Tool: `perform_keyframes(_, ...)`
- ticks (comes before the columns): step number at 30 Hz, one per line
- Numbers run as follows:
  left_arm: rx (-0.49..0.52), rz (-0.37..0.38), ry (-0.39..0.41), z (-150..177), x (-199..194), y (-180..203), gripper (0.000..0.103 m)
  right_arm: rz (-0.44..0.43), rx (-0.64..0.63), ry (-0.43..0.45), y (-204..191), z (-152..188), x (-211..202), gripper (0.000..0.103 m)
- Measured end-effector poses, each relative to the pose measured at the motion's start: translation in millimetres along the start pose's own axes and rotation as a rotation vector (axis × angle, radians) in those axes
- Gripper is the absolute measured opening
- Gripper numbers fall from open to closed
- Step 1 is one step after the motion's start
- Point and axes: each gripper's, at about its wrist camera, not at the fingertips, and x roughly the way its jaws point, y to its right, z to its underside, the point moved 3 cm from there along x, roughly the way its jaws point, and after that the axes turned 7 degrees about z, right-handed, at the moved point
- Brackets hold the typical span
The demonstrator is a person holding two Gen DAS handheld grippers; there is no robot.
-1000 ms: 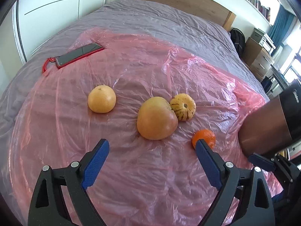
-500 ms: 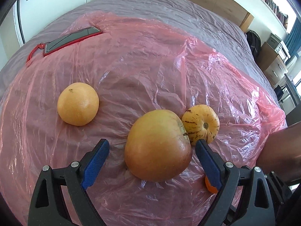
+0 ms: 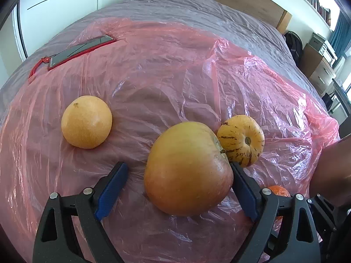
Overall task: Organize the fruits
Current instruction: 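Close left gripper on the large pear while right gripper approaches the mandarin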
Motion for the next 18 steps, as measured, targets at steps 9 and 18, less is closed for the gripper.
perform_keyframes(9,0.012,0.017,0.005,-1,1,4,0.078,-0.01,-0.003,-0.004,1,1,5,0.061)
perform_keyframes(18,0.054,0.047,0.002,-1,-2,11,0.064,-0.005,-0.007,-0.006,0,3,6,0.061)
